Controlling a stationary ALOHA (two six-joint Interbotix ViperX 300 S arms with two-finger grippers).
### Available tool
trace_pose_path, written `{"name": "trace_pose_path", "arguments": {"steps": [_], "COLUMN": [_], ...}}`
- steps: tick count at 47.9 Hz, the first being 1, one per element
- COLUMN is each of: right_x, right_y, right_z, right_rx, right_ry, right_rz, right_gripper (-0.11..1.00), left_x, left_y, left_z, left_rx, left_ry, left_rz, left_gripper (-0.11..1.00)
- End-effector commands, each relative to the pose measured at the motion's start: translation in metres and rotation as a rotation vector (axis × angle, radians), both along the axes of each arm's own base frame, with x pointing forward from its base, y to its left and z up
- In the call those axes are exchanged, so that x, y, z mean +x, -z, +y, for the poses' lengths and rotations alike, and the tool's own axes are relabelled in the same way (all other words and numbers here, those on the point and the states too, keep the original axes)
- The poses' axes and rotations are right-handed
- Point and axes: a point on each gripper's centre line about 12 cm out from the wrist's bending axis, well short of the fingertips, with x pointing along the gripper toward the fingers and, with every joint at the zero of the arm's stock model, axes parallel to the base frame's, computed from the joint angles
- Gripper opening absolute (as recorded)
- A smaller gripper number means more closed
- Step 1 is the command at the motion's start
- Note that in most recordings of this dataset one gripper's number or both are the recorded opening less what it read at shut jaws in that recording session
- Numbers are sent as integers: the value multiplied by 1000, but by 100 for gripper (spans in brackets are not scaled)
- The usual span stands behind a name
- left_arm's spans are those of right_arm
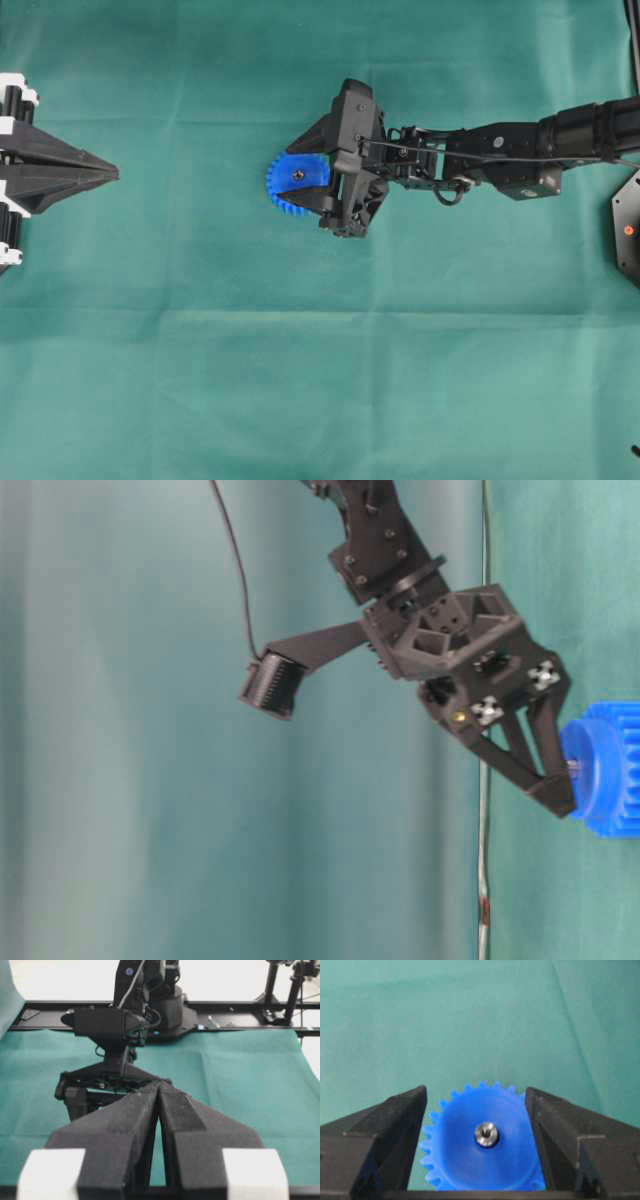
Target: Insert the shaft placed at a random location into the center hole of the medium gear at another random location.
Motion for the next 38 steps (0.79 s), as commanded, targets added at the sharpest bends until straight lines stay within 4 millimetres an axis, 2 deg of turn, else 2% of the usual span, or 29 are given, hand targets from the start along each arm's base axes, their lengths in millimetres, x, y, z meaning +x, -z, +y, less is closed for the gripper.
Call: {"name": "trace_pose_path", "arguments": {"steps": [1, 10, 18, 31, 38], "right_x": [1, -8, -16, -23, -34], "right_y": [-35, -65, -82, -85, -86], "right_z": [2, 3, 4, 5, 6], "right_rx": [0, -3, -3, -3, -3], "right_ry": [0, -2, -4, -4, -4], "right_rz": [-76, -123, -139, -140, -140], "right_gripper": [80, 80, 80, 80, 79], "left_x": [3, 2, 2, 3, 2], "left_y": [-9, -9, -9, -9, -9], "left_z": [0, 0, 0, 0, 0], "left_rx": [0, -2, -2, -2, -5], "left_ry": [-1, -1, -1, -1, -1], "left_rz": [-21, -23, -23, -21, -23], "left_gripper": [0, 0, 0, 0, 0]}}
